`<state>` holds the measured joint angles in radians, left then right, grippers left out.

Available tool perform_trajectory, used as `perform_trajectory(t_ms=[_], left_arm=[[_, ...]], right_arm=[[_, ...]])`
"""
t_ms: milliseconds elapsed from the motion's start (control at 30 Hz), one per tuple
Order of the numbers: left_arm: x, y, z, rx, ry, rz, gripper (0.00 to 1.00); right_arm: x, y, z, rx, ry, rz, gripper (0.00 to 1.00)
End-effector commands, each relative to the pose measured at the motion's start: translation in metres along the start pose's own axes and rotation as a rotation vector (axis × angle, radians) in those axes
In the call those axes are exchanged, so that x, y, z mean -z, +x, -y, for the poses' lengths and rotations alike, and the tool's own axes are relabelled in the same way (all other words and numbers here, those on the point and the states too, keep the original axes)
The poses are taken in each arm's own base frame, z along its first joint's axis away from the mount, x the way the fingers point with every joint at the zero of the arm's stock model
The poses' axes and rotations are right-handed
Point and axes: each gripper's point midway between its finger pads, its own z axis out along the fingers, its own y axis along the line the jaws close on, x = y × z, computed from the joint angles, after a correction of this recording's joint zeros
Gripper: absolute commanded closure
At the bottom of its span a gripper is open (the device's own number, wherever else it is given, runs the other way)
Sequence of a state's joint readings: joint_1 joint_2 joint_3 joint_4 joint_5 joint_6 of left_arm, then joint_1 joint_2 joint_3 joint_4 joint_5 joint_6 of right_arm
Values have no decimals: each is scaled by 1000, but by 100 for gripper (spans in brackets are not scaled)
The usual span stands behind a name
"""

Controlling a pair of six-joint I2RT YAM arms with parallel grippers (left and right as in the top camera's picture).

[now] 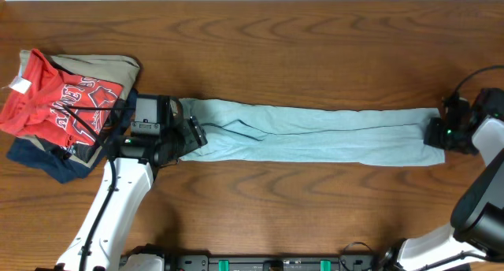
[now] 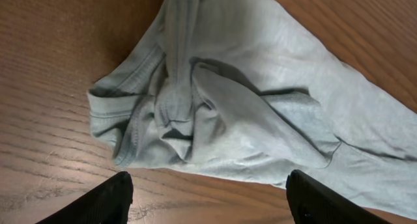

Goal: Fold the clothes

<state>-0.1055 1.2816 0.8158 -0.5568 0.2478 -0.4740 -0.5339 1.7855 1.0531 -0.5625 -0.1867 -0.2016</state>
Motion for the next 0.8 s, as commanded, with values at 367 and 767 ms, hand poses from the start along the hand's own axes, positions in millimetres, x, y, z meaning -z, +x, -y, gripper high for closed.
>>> perform_trajectory(t_ms=[367,767], left_arm=[[0,3,-6,0,-27,-16,23],[0,10,-10,6,-43,-44,23]], right_arm=[[43,-5,-115,124,-88,-32,99],[33,28,-207,245,-152,-104,99]])
